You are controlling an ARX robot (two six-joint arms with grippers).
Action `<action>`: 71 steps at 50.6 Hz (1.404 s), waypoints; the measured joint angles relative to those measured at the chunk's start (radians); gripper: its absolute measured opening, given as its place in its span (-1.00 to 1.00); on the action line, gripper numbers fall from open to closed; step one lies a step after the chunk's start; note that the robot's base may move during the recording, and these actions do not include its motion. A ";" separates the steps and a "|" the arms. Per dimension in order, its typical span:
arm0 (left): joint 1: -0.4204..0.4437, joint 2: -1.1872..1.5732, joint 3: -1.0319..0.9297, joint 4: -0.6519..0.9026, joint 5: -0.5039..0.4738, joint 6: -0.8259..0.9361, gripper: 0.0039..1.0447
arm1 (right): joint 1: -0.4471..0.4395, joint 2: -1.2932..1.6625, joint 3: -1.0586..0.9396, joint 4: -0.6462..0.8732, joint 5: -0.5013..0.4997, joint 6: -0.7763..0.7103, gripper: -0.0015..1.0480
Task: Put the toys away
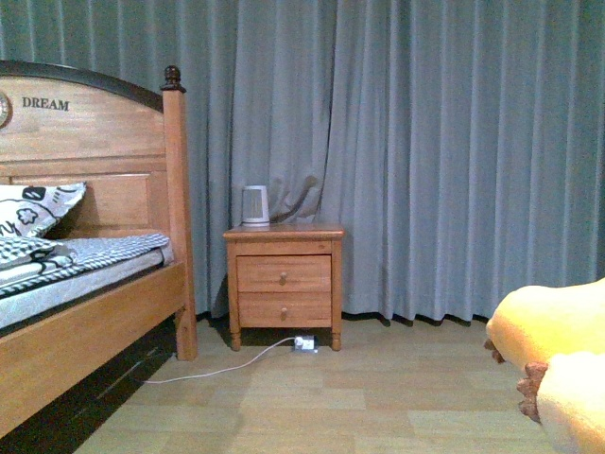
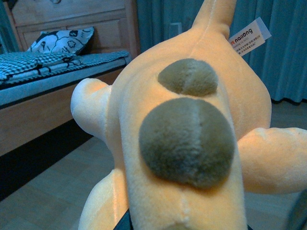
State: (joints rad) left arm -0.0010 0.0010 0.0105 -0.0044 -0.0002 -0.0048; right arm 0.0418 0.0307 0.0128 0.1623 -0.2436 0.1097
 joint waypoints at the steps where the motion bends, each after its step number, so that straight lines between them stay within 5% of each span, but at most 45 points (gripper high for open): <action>1: 0.000 0.000 0.000 0.000 0.000 0.000 0.89 | 0.000 0.000 0.000 0.000 0.000 0.000 -0.86; 71: 0.000 0.000 0.000 0.000 0.000 0.000 0.89 | 0.000 0.000 0.000 0.000 0.000 0.000 -0.86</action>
State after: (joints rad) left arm -0.0010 0.0006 0.0105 -0.0044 0.0002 -0.0048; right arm 0.0418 0.0307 0.0128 0.1623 -0.2432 0.1101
